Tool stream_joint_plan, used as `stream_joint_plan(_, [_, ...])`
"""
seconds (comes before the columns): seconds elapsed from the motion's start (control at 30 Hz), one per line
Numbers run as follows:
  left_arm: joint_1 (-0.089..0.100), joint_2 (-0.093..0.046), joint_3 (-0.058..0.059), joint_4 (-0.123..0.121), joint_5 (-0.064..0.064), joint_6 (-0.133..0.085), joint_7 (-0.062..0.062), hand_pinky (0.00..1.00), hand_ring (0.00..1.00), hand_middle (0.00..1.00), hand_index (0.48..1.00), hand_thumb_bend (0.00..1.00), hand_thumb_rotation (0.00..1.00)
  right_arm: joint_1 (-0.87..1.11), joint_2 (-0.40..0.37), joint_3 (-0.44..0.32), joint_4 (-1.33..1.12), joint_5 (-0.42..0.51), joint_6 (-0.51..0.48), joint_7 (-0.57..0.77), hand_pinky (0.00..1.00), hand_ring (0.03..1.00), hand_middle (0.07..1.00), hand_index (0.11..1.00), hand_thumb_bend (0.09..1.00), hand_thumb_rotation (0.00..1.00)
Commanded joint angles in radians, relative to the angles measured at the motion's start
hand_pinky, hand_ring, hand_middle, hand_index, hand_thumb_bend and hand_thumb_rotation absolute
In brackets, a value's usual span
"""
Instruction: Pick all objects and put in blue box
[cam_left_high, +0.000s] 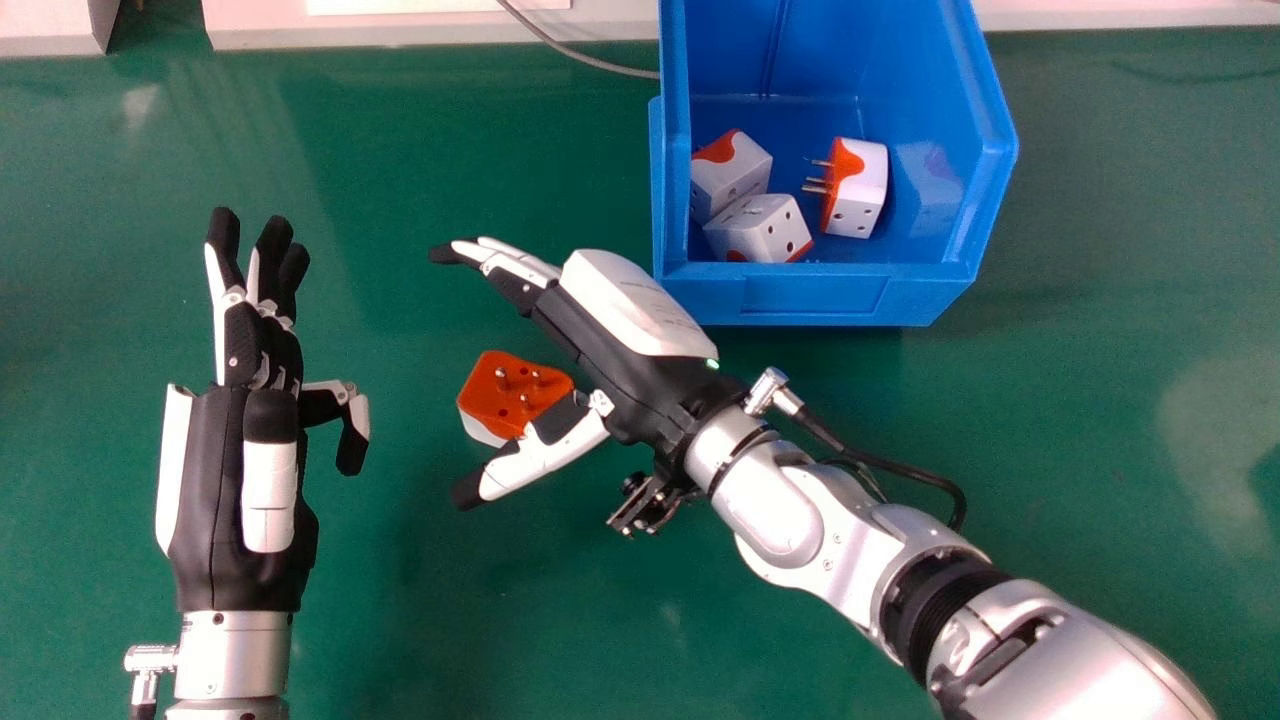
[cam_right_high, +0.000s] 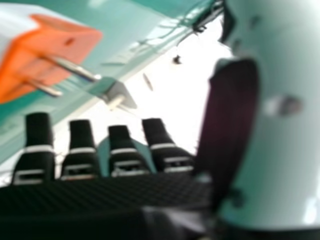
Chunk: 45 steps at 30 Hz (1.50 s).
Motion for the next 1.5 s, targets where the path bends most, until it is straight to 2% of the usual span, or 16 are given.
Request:
stream_joint_plan(0.0, [-0.003, 0.002, 0.002, -0.017, -0.003, -0.018, -0.006, 0.0, 1.0, 1.0, 1.0, 1.0, 0.96, -0.038, 0.005, 0.008, -0.01, -0.005, 0.016, 0.011, 0.76, 0.872, 0.921, 0.893, 1.0, 0.26])
stream_joint_plan(0.2, [-0.004, 0.001, 0.003, -0.02, -0.017, -0.011, -0.018, 0.0, 1.0, 1.0, 1.0, 1.0, 0.96, -0.038, 0.011, 0.035, -0.003, -0.031, 0.087, 0.037, 0.77, 0.873, 0.913, 0.899, 1.0, 0.25])
stream_joint_plan(0.4, [-0.004, 0.003, 0.009, -0.011, -0.028, -0.015, -0.031, 0.0, 1.0, 1.0, 1.0, 1.0, 0.96, -0.039, 0.014, 0.052, 0.002, -0.049, 0.147, 0.054, 0.78, 0.874, 0.911, 0.911, 1.0, 0.24])
stream_joint_plan(0.53, [0.0, 0.0, 0.008, -0.02, -0.027, -0.016, -0.03, 0.0, 1.0, 1.0, 1.0, 1.0, 0.96, -0.036, 0.012, 0.055, 0.003, -0.051, 0.161, 0.056, 0.79, 0.874, 0.913, 0.918, 1.0, 0.24])
stream_joint_plan(0.67, [-0.004, 0.003, 0.009, -0.012, -0.022, -0.016, -0.027, 0.0, 1.0, 1.0, 1.0, 1.0, 0.96, -0.036, 0.009, 0.062, 0.004, -0.059, 0.168, 0.044, 0.8, 0.87, 0.91, 0.922, 1.0, 0.24])
stream_joint_plan(0.83, [-0.007, 0.004, 0.012, -0.004, -0.029, -0.013, -0.037, 0.0, 1.0, 1.0, 1.0, 1.0, 0.96, -0.035, 0.013, 0.055, 0.008, -0.051, 0.18, 0.053, 0.81, 0.875, 0.909, 0.922, 1.0, 0.25])
stream_joint_plan(1.03, [-0.003, 0.003, 0.016, -0.016, -0.034, -0.006, -0.045, 0.0, 1.0, 1.0, 1.0, 1.0, 0.96, -0.033, 0.02, 0.055, 0.011, -0.05, 0.196, 0.062, 0.81, 0.877, 0.913, 0.923, 1.0, 0.24])
stream_joint_plan(1.1, [-0.001, 0.002, 0.016, -0.021, -0.035, -0.005, -0.047, 0.0, 1.0, 1.0, 1.0, 1.0, 0.96, -0.033, 0.02, 0.057, 0.01, -0.054, 0.197, 0.058, 0.8, 0.874, 0.911, 0.924, 1.0, 0.24])
stream_joint_plan(1.23, [0.004, -0.003, 0.014, -0.035, -0.029, -0.004, -0.04, 0.0, 1.0, 1.0, 1.0, 1.0, 0.96, -0.033, 0.023, 0.051, 0.009, -0.048, 0.198, 0.049, 0.78, 0.849, 0.877, 0.907, 1.0, 0.22])
stream_joint_plan(1.37, [0.001, -0.001, 0.016, -0.023, -0.026, -0.009, -0.039, 0.0, 1.0, 1.0, 1.0, 1.0, 0.96, -0.028, 0.025, 0.047, 0.006, -0.046, 0.19, 0.025, 0.71, 0.786, 0.821, 0.863, 0.97, 0.15])
stream_joint_plan(1.43, [-0.001, 0.001, 0.018, -0.018, -0.026, -0.01, -0.04, 0.0, 1.0, 1.0, 1.0, 1.0, 0.96, -0.024, 0.022, 0.063, 0.004, -0.066, 0.179, -0.028, 0.71, 0.786, 0.821, 0.863, 0.97, 0.15])
stream_joint_plan(1.47, [-0.001, 0.001, 0.018, -0.018, -0.025, -0.011, -0.039, 0.0, 1.0, 1.0, 1.0, 1.0, 0.96, -0.023, 0.019, 0.072, 0.003, -0.076, 0.171, -0.057, 0.66, 0.749, 0.793, 0.837, 0.952, 0.12])
